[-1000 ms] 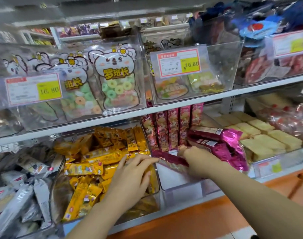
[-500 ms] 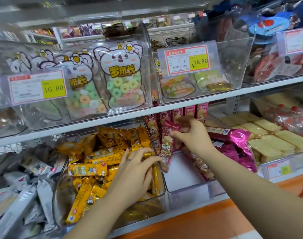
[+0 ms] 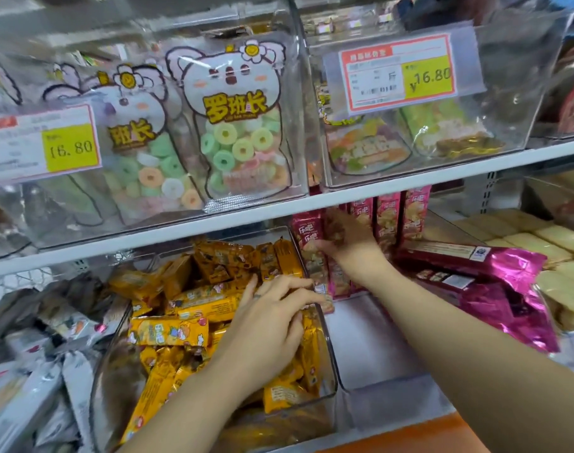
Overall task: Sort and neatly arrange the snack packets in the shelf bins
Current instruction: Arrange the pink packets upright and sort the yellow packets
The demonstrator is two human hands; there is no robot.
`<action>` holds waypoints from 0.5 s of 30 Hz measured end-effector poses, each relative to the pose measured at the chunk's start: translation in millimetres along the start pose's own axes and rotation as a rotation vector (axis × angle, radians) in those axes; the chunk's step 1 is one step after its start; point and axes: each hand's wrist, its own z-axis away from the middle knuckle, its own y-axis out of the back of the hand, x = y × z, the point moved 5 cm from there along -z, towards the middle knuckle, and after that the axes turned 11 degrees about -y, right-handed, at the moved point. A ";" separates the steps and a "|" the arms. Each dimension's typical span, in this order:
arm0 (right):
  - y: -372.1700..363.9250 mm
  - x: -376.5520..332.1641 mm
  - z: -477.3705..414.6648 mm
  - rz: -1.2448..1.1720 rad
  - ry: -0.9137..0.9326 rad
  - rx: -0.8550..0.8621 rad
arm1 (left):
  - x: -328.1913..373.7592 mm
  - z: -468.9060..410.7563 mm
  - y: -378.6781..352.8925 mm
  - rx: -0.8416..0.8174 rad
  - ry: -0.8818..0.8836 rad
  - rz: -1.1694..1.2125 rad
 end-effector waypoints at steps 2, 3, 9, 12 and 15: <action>-2.2 7.5 -1.9 -0.002 -0.040 0.087 | -0.4 0.7 -0.6 -0.004 0.001 0.004; -3.8 10.2 -2.6 -0.002 -0.055 0.109 | -0.4 1.0 -0.9 -0.006 0.003 0.006; -9.2 11.7 2.6 0.080 -0.013 0.119 | 0.7 2.4 -2.3 -0.015 0.023 0.028; -0.6 9.1 9.9 0.069 0.001 0.105 | 3.0 3.2 -1.6 -0.041 0.045 0.028; 14.3 4.1 22.4 0.118 0.037 0.078 | 6.2 4.0 1.0 -0.085 0.065 0.012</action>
